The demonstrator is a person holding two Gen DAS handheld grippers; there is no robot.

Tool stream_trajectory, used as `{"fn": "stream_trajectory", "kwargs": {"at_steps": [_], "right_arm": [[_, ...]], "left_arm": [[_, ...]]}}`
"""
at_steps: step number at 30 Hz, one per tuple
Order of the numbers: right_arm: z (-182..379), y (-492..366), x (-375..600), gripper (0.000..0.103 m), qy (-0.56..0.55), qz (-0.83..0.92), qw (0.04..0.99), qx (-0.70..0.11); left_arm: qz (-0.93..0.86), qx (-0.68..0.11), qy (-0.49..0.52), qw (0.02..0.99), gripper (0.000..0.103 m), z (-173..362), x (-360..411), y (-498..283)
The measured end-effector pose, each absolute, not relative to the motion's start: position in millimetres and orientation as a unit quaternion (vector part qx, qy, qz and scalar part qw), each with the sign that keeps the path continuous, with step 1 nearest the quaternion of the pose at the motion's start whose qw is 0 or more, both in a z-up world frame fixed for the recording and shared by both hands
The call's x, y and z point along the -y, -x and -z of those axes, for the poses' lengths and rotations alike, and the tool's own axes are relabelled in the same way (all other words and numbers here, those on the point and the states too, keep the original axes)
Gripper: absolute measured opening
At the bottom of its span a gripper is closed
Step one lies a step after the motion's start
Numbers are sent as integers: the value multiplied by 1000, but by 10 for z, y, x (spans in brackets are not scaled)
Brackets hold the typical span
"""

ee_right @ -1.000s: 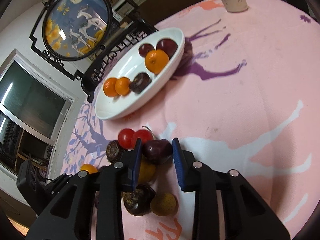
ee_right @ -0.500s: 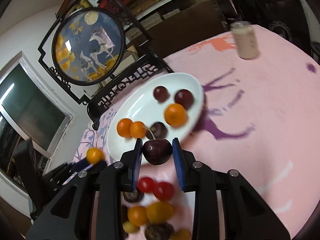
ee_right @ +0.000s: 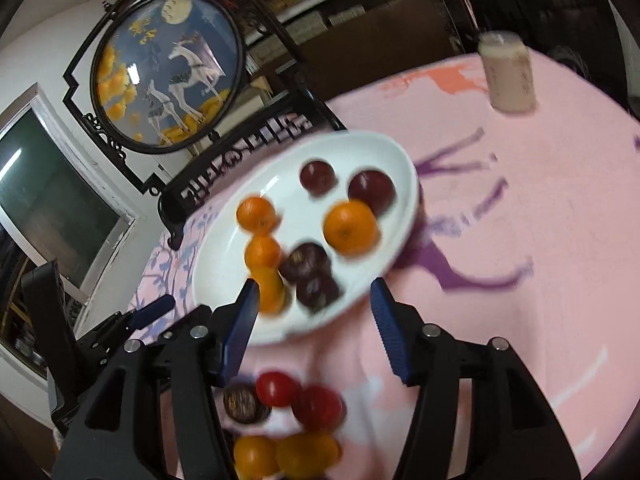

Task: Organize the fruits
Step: 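Release the yellow orange and dark plum into the white plate, then grasp a dark brown fruit with the left tool while the right tool grasps a red tomato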

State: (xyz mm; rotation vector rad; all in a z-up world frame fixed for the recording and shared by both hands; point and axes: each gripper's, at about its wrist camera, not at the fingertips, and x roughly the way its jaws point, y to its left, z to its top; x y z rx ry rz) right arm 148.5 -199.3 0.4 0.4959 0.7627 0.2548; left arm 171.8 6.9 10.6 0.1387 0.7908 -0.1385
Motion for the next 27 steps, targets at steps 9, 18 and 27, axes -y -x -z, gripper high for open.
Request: {"fn": "stream_trajectory", "kwargs": {"at_steps": [9,18,27], "right_arm": [[73,-1157,2137,59,-273,-121,876,-378],[72,-1179,2136,59,-268,-117,876,-383],[81,-1170,2132,59,-268,-119,876,-382]], "left_arm": [[94,-373,-128,914,83,-34,105,-1276],[127,-381,-155,903,85,64,271,-1238],[150,-383,-170,896,85,91,380,-1156]]}}
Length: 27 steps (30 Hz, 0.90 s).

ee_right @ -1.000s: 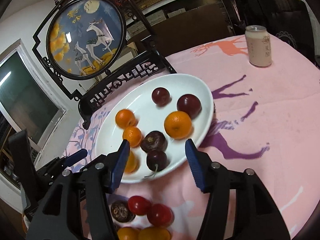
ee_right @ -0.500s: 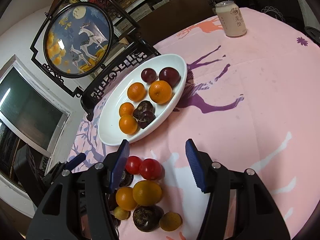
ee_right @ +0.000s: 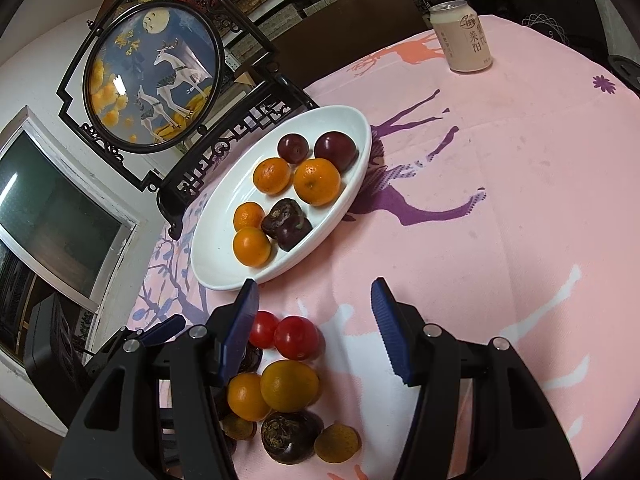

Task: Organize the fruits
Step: 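Grasp a dark brown fruit with the left tool while the right tool grasps a red tomato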

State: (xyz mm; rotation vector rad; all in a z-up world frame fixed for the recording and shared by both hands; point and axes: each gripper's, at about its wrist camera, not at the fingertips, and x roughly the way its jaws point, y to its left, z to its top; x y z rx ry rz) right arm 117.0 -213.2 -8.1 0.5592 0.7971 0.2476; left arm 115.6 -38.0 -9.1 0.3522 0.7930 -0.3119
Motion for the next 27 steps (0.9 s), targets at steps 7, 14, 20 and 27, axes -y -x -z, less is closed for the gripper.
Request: {"fn": "stream_trajectory", "kwargs": {"at_steps": [7,14,20,27], "right_arm": [[92,-1178,2117,59,-267,-120,875,-386],[105,-1180,1937,59,-241,-151,872,-398],[156,-1197,1787,59,-211,-157,873,-411],[285,-1261,1767,49,-211,-157,865,-426]], "left_arm": [[86,-408,-138,898,99,103,11,-1450],[83,-411,-146,896,97,139,28,-1425],[77,-412,-153,895,97,177,41,-1427],[83,-413,-145,895,86,175,70,-1419]]}}
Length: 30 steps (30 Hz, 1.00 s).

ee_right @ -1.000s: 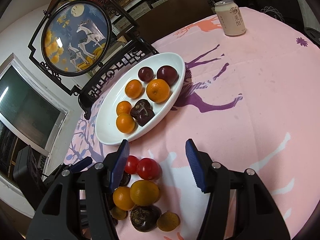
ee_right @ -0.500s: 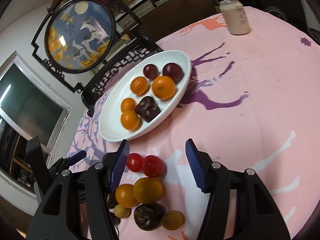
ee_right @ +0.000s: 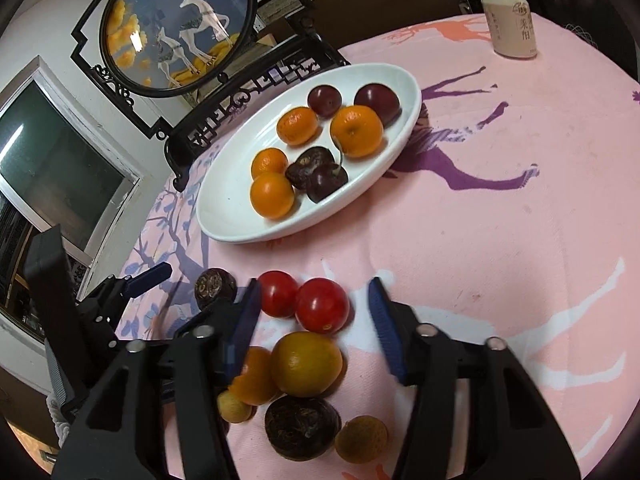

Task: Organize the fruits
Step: 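Grasp a dark brown fruit with the left tool while the right tool grasps a red tomato, then drop the dark brown fruit and red tomato into the white plate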

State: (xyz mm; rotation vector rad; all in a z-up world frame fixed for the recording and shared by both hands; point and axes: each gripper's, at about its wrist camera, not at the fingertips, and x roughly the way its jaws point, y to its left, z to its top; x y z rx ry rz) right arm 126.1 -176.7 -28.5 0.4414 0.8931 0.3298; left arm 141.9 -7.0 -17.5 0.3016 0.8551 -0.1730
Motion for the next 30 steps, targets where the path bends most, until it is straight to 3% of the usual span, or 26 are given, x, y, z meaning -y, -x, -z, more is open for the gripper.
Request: {"fn": "stream_trajectory", "kwargs": {"at_steps": [3,7,18,25,27,29,30], "right_arm": [[356,-1288,1754,43,-220,-165,858,-434],[346,-1281,1766,31,-222,-164,858,-433],[159,-1204,1915,30,-243,-153,874,-393],[-95,-1517,1875,30,-238,-128,896,-352],[-101,-1622,1815,30,-232,-125,903,-340],[-71,-1716,1777,32,-226,-131,906,-333],[-52,-1749,1771,43,-223,-135,905,-337]], "left_arm": [[100,-417,-135,893,72,173,86,-1414],[131,-429,-103,888,41,160,68,-1425],[106,-394,-83,909,41,-104,-33,-1411],[59,-372,-71,924,42,-329,60,-1824],[60,-368,-53,926,47,-310,70,-1922],[61,-367,-48,927,63,-270,52,-1956],[57,-364,-50,928,65,-256,35,-1955]]}}
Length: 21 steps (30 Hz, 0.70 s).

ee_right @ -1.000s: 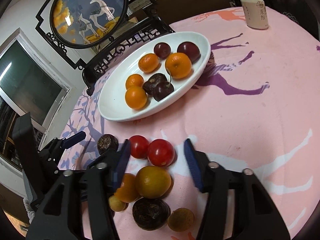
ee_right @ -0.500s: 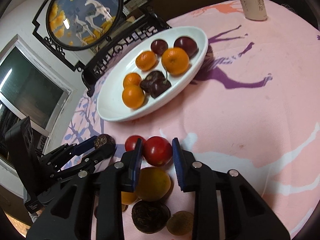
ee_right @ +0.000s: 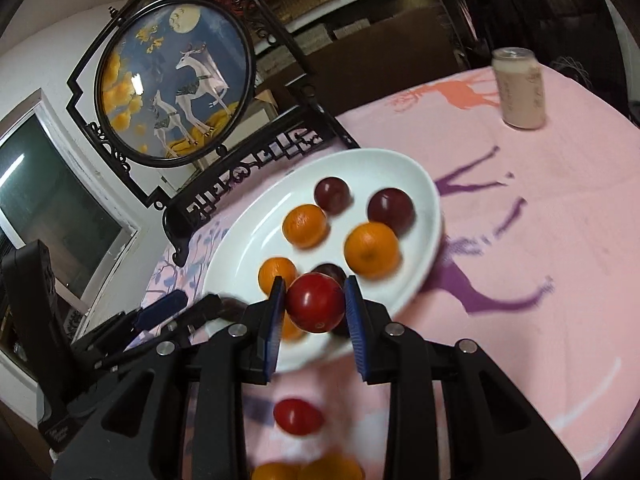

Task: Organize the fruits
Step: 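Drop the dark brown fruit and red tomato into the white plate, then grasp a red tomato with the left tool while the right tool grasps a yellow orange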

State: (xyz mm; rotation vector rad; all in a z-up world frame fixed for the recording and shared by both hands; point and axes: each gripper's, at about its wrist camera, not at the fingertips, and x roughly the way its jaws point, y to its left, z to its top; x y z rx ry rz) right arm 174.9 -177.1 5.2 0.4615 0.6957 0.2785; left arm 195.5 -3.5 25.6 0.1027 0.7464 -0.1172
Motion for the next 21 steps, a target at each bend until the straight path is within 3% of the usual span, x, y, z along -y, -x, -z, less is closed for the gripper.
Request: {"fn": "stream_trajectory", "kwargs": {"at_steps": [2,15,17,18,21], "right_arm": [[-42,-1745,1795,61,-226,-135,904,-337],[-19,-1246,2021,61,-265,-140,886,-353],[-23,-1145,2025,61,-268,-145,884,-355],[-29,-1112,2022,61,-267,-146,883,-356],[-61,-1033,2028,62,-272,-145,883,-354]], "left_arm": [[50,-365,-49,928,72,-237,-15,-1962],[82,-386,-65,917,74,-133,-58,-1508],[83,-377,-85,919,78,-121,6,-1404],[83,-373,-91,920,88,-116,35,-1373],[99,-371,-99,918,89,-101,127,-1362]]}}
